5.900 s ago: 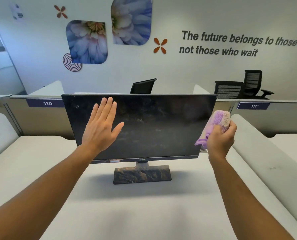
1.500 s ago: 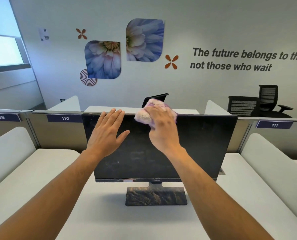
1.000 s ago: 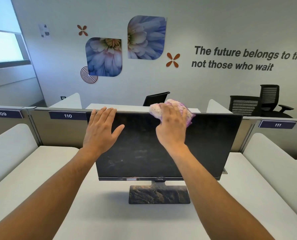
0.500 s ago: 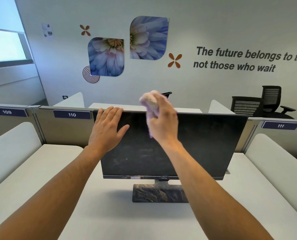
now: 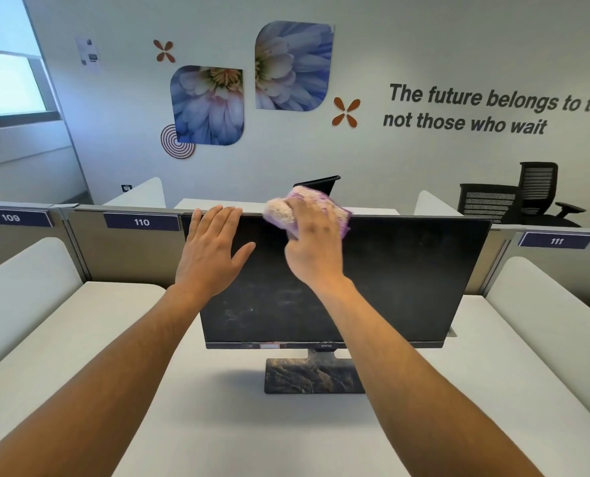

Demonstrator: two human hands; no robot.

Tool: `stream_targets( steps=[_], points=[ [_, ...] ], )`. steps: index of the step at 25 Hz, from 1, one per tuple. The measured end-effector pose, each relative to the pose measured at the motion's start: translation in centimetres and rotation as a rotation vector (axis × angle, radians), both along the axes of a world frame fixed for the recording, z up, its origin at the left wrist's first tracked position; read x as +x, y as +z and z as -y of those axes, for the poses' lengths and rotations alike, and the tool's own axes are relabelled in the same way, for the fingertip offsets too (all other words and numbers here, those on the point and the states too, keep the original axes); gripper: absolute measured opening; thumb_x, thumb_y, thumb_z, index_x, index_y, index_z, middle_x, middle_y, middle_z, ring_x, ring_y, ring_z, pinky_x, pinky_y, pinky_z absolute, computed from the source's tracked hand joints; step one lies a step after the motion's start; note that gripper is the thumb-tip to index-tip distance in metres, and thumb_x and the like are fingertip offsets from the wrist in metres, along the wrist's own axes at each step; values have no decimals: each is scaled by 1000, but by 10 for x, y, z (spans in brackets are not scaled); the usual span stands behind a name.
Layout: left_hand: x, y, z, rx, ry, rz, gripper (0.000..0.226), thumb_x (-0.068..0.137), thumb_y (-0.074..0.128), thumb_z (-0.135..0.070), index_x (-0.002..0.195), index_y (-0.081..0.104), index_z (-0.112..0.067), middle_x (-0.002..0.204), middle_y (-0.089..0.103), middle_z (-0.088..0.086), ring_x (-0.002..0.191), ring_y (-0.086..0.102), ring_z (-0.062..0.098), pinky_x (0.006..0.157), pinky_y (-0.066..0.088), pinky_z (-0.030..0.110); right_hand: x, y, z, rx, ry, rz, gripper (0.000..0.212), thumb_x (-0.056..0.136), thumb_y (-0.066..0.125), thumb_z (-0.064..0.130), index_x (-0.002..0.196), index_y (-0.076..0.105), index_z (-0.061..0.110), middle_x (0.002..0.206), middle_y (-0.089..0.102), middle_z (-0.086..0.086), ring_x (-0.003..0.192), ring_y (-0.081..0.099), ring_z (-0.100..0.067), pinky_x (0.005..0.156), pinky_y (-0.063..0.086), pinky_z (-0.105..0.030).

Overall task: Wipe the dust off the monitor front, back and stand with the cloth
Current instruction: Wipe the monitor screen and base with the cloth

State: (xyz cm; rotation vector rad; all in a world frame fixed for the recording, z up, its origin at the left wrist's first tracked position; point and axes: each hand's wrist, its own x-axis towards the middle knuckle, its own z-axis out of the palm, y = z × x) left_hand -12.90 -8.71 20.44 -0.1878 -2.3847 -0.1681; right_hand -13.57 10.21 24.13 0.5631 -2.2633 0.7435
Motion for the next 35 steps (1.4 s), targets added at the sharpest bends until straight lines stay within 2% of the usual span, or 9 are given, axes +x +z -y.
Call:
stream_targets(
  steps=[6,9,12,16,20,23,27,30,35],
  points=[
    [14,10,-7,223,-185,16,52,100,49,-30,147,36,-13,154,37,6,146,22,23,120,17,47,26,-7,18,-463,529,252,41,92,60,15,130,51,25,116,60,9,107,56,-4,85,50,-14],
    [39,1,-31,666,-122,-58,48,101,47,-29,146,38,-15,151,39,5,141,31,19,116,29,39,38,-20,14,-702,506,315,37,95,60,18,128,50,31,115,59,12,108,56,-2,87,51,-16],
    [68,-13,-64,933,-116,-121,46,97,49,-41,140,46,-22,141,47,-4,125,43,2,100,33,12,50,-28,15,-789,415,464,36,95,60,25,126,47,35,120,55,5,109,56,-10,89,55,-25],
    [84,-24,-93,1072,-317,73,58,92,45,-57,143,38,-31,136,48,-13,114,55,6,88,50,17,67,-37,15,-855,495,694,25,98,53,33,123,48,36,117,59,8,104,62,-19,79,59,-28],
    [83,-21,-91,1198,-299,77,68,83,55,-57,143,35,-32,132,50,-10,113,58,15,87,55,25,72,-40,2,-833,656,828,27,95,44,54,113,57,39,117,63,11,110,63,-15,89,56,-27],
    [82,-19,-87,1106,-254,-1,64,84,62,-49,141,40,-30,132,51,-8,114,57,14,94,54,31,69,-33,-11,-647,691,809,46,88,37,67,119,57,40,117,64,15,109,63,-7,87,53,-19],
    [68,4,-77,747,-233,-220,58,89,67,-33,142,44,-25,131,49,-3,115,50,5,91,41,8,46,-17,-40,-464,381,374,50,97,39,58,119,66,22,114,68,11,107,60,1,96,50,-29],
    [49,32,-69,450,-151,-239,58,91,66,-29,143,41,-29,137,45,1,119,49,19,89,46,26,17,-6,-73,-235,-6,7,36,98,51,36,127,61,16,128,62,0,124,52,-14,109,39,-37],
    [6,59,-97,-6,-56,-74,49,95,52,-31,142,40,-31,141,42,9,109,52,35,91,44,46,-22,-5,-92,258,-186,85,48,103,33,38,146,38,20,154,36,0,147,21,-17,121,6,-47]
  ],
)
